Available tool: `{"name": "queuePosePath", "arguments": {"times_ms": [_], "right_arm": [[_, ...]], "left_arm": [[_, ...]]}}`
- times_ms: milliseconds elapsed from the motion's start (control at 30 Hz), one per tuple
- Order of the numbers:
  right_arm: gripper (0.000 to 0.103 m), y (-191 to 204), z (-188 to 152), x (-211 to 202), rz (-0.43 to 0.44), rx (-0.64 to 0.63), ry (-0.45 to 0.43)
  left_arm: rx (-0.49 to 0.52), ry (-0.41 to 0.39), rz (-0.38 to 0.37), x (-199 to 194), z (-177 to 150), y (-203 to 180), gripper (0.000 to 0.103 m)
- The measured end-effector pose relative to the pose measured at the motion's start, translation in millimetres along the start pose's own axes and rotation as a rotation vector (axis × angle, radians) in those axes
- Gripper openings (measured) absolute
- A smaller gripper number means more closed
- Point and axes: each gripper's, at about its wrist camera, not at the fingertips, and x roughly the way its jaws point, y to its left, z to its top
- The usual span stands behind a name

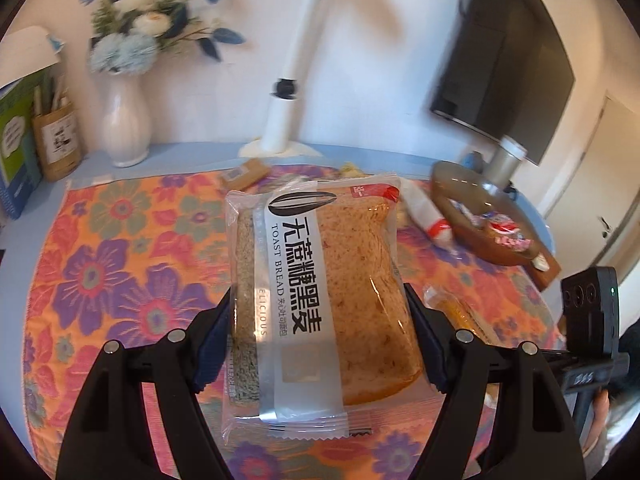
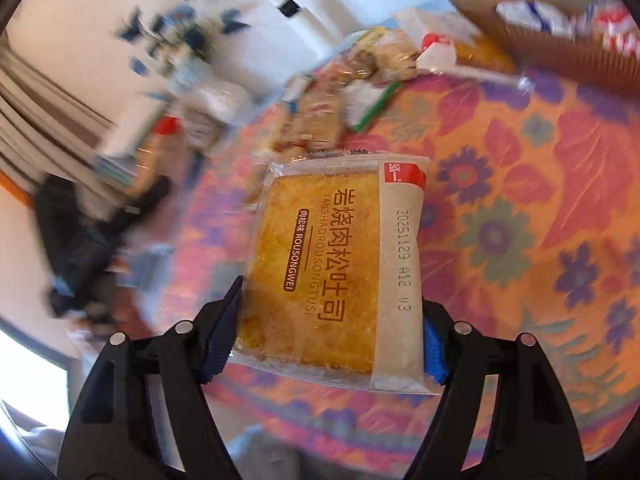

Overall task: Organize snacks
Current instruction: 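Carry both toast bags over the glass bowl with both tools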

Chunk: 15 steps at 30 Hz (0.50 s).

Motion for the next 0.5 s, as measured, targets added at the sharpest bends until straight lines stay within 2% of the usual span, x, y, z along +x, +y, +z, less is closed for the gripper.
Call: {"name": "queuePosePath", "arguments": {"times_ms": [133,267,367,467,500], "right_arm": [[0.075,-2.3,1.1,-32.0,0.076,0.014,-0.069],[0.075,-5.4,15.8,-74.9,0.039,0.012,-0.166],[0.075,-14.8,37.7,-110.0,-0.014,0.016,-0.249],[0.075,-43.3,72.5,-133.0,0.07,0.106,-0.269],[0.075,-47.9,81.4,-135.9,0.06,0.115,-0.275]], "left_arm": [[0.035,0.013,-0.044,7.4,7.4,-26.3,0.075],[0.109,0.01,-0.079,19.8,30.8,-65.5,0.075],[0.164,0.012,-0.122,35.3,53.3,-99.2,0.075],[0.189,0.041,-0.191,64.4,83.4,-134.0,0.075],[0.192,0.048,-0.208,70.8,89.2,-140.2,0.075]]}}
